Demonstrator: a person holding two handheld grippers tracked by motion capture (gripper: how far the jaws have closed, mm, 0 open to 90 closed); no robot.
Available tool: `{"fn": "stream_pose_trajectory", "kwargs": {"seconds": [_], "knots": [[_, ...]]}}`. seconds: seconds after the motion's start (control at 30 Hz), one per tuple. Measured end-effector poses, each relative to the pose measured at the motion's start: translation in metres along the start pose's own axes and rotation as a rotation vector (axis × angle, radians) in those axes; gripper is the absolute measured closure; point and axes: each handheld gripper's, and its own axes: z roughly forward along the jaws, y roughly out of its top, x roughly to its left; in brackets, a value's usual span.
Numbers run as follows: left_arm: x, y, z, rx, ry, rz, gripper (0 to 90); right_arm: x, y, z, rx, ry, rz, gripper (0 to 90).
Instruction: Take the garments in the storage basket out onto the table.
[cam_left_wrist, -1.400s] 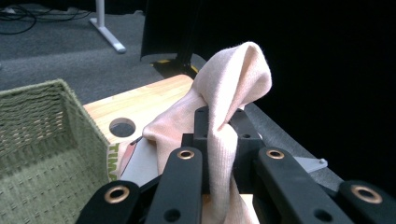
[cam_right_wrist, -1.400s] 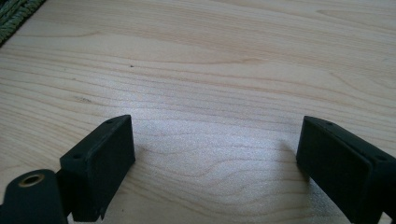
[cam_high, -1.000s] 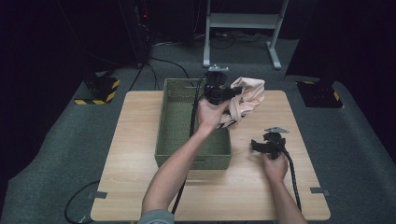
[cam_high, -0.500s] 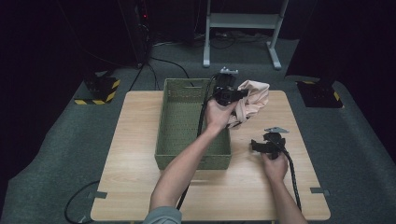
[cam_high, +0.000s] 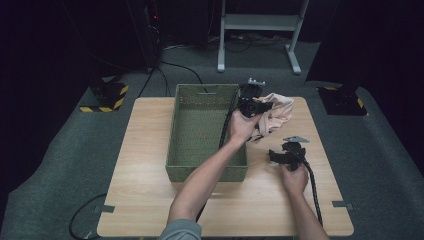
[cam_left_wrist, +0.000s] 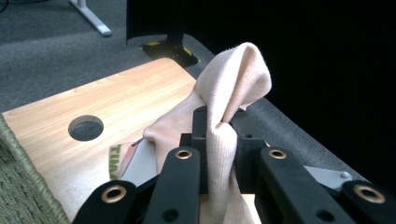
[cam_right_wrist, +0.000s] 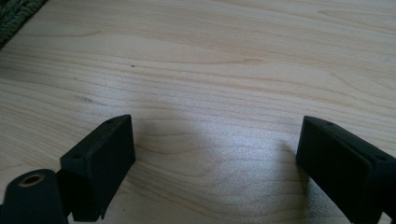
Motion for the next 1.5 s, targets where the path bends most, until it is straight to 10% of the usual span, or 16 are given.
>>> {"fn": "stream_pose_trajectory", "kwargs": {"seconds": [1.5], "knots": [[0.019,-0.047,0.060,0.234,0.101,-0.008,74.1,0.000,0.000,0.000,0.001,0.001,0.001,11.1]]}}
